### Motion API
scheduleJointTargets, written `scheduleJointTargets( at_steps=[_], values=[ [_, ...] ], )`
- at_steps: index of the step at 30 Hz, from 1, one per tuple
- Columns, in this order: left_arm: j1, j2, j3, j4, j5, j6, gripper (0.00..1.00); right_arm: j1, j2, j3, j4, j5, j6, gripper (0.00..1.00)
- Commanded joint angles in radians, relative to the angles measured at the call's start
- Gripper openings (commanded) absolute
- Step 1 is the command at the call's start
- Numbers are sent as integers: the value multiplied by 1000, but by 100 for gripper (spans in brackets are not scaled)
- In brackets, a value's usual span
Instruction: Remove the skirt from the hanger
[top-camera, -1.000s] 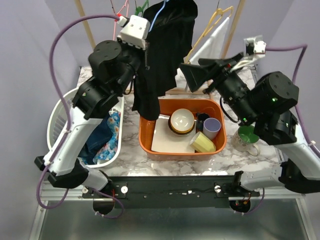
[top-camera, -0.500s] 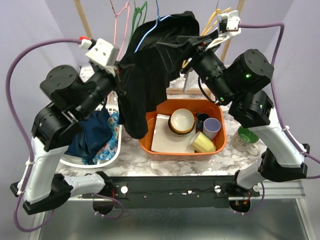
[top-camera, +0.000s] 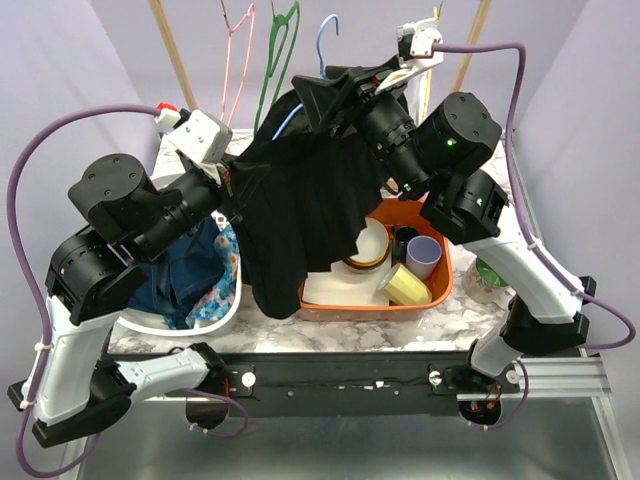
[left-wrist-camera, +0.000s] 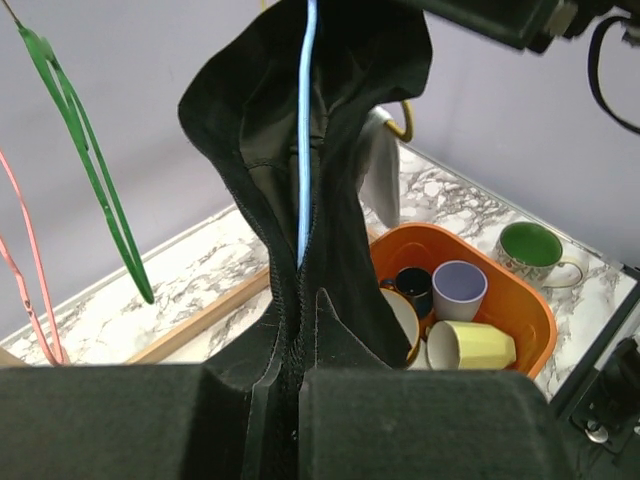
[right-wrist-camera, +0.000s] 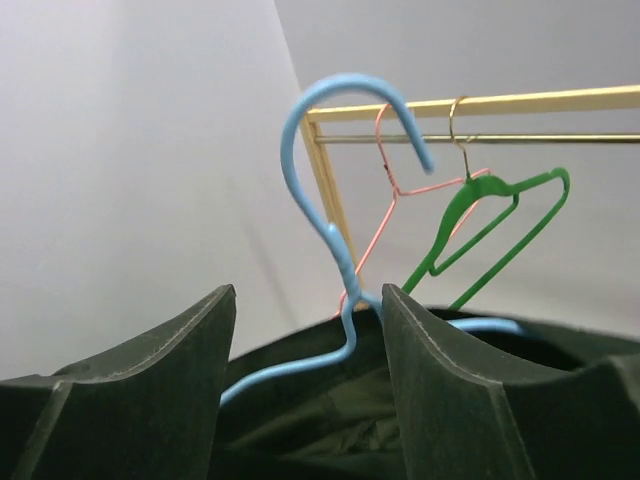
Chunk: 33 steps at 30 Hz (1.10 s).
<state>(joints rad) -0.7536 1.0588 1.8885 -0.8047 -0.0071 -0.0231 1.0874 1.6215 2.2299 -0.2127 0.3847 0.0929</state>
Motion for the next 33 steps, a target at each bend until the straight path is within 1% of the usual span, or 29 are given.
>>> scheduleJointTargets(
  at_steps=[1, 3, 4, 6, 9, 10, 11, 12, 14, 15, 16, 17, 18, 19, 21, 22, 23, 25, 29, 33],
  values=[
    [-1, -33, -6, 44, 62, 6, 0, -1, 6, -12, 88, -6, -44, 57],
    [0, -36, -9, 45, 65, 9, 0, -1, 12, -15, 91, -6, -61, 53],
    [0, -39, -9, 45, 65, 9, 0, -1, 14, -15, 84, -9, -62, 49],
    [0, -45, -9, 50, 65, 11, 0, -3, 17, -15, 76, -7, -65, 45],
    [-1, -49, -8, 59, 64, 8, 0, -3, 9, -33, 68, -17, -62, 36],
    [0, -49, -6, 59, 64, 6, 0, -1, 8, -35, 75, -18, -64, 21],
    [-1, -48, -5, 61, 65, 3, 0, -1, 9, -35, 76, -21, -67, 8],
    [0, -46, -3, 64, 65, -6, 0, -1, 9, -30, 79, -20, -74, 1],
    [0, -45, -2, 61, 74, -14, 0, -1, 8, -23, 91, -17, -79, 1],
    [-1, -46, -3, 53, 78, -14, 3, -1, 5, -18, 98, -12, -82, 1],
    [0, -49, -6, 50, 79, -15, 17, -1, -5, -18, 114, -7, -82, 1],
    [0, -51, -8, 47, 81, -15, 24, -1, -9, -16, 125, -1, -84, 1],
    [-1, -60, -14, 45, 84, -15, 27, -1, -15, -18, 136, 5, -82, 1],
    [-1, -66, -29, 45, 84, -15, 35, -1, -20, -18, 159, 16, -84, 1],
    [0, -88, -45, 52, 81, -18, 47, -3, -40, -16, 180, 23, -120, 1],
    [-1, -92, -60, 53, 82, -20, 56, -1, -44, -22, 202, 32, -121, 1],
    [0, -98, -65, 50, 84, -20, 58, -3, -61, -30, 203, 39, -122, 1],
    [0, -111, -78, 42, 87, -18, 62, -1, -77, -45, 263, 49, -127, 1],
    [0, -123, -97, 16, 90, -21, 67, -1, -100, -61, 306, 75, -142, 1],
    [0, -131, -108, 1, 142, -28, 71, -3, -89, -29, 317, 108, -179, 1]
  ],
)
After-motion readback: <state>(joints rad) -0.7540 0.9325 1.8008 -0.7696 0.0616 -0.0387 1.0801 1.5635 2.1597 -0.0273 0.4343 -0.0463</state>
